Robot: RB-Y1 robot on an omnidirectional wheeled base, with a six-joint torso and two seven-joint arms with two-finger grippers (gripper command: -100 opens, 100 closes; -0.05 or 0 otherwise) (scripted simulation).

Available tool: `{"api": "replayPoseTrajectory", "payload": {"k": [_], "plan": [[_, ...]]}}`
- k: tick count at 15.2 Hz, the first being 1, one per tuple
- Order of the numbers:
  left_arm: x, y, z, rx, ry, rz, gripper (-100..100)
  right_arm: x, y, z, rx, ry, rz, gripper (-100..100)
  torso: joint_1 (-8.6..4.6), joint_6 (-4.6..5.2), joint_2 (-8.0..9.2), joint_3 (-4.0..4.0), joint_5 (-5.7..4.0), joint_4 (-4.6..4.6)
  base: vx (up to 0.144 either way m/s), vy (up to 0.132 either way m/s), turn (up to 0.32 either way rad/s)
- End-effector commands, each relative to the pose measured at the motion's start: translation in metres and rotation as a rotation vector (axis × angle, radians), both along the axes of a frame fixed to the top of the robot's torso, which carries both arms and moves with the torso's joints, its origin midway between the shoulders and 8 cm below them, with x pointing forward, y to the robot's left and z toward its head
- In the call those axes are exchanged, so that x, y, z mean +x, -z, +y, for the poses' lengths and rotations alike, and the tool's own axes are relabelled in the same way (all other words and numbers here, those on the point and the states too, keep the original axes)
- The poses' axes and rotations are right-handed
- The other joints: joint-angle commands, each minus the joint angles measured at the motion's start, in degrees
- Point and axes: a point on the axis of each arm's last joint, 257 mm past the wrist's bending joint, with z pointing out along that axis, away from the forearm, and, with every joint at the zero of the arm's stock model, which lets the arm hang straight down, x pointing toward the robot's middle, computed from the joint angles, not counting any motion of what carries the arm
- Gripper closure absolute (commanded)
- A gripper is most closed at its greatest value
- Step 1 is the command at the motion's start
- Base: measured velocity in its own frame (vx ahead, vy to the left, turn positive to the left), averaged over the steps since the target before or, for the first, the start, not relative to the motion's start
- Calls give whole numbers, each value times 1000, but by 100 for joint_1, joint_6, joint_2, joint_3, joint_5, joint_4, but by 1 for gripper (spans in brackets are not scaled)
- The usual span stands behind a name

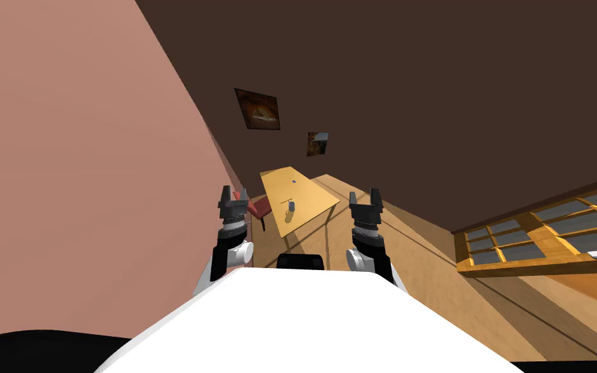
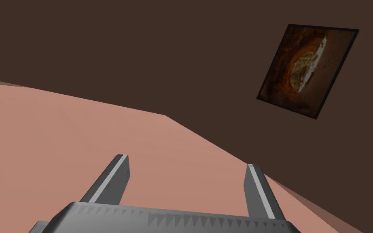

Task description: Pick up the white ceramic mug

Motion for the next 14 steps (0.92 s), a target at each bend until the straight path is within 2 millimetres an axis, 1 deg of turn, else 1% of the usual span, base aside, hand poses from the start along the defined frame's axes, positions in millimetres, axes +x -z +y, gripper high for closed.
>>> {"api": "replayPoseTrajectory", "payload": {"k": [1, 3, 4, 5, 6, 7, 8, 9, 10, 11, 12, 13, 14], "plan": [[10, 10, 1, 30, 11, 46, -100, 0, 0, 0, 0, 0, 0, 0, 0, 0, 0, 0, 0, 0, -11, -17, -30], [24, 26, 5, 54, 13, 109, -100, 0, 0, 0, 0, 0, 0, 0, -8, 2, 5, 2, -1, 1, -27, -41, -51], [24, 26, 5, 53, 13, 110, -100, 0, 0, 0, 0, 0, 0, 0, -13, 1, 8, 4, -2, 1, -27, -47, -35], [33, 36, 8, 64, 11, 149, -100, 0, 0, 0, 0, 0, 0, 0, -15, 1, 9, 5, -3, 2, -25, -55, -32], [33, 36, 8, 64, 11, 149, -100, 0, 0, 0, 0, 0, 0, 0, -19, 1, 9, 5, -4, 2, -17, -51, -26], [42, 48, 13, 73, 8, 194, -100, 0, 0, 0, 0, 0, 0, 0, -20, 1, 8, 5, -4, 2, -11, -51, -48], [42, 48, 13, 73, 8, 194, -100, 0, 0, 0, 0, 0, 0, 0, -20, 1, 6, 4, -4, 1, -9, -48, -42], [51, 60, 19, 83, 2, 239, -100, 0, 0, 0, 0, 0, 0, 0, -19, 1, 5, 3, -4, 1, -4, -51, -54], [52, 61, 19, 82, 2, 243, -100, 0, 0, 0, 0, 0, 0, 0, -21, 2, 2, 1, -4, 1, -3, -49, -44], [61, 75, 25, 91, -5, 291, -100, 0, 0, 0, 0, 0, 0, 0, -20, 1, 1, 0, -4, 0, -2, -55, -59], [62, 76, 26, 90, -6, 297, -100, 0, 0, 0, 0, 0, 0, 0, -21, 2, -1, -1, -4, 0, -3, -55, -52], [70, 88, 33, 100, -14, 338, -100, 0, 0, 0, 0, 0, 0, 0, -21, 1, 0, 0, -5, 0, -2, -65, -63], [72, 92, 34, 98, -15, 353, -100, 0, 0, 0, 0, 0, 0, 0, -24, 2, -1, -1, -5, 0, 0, -64, -56]]}}
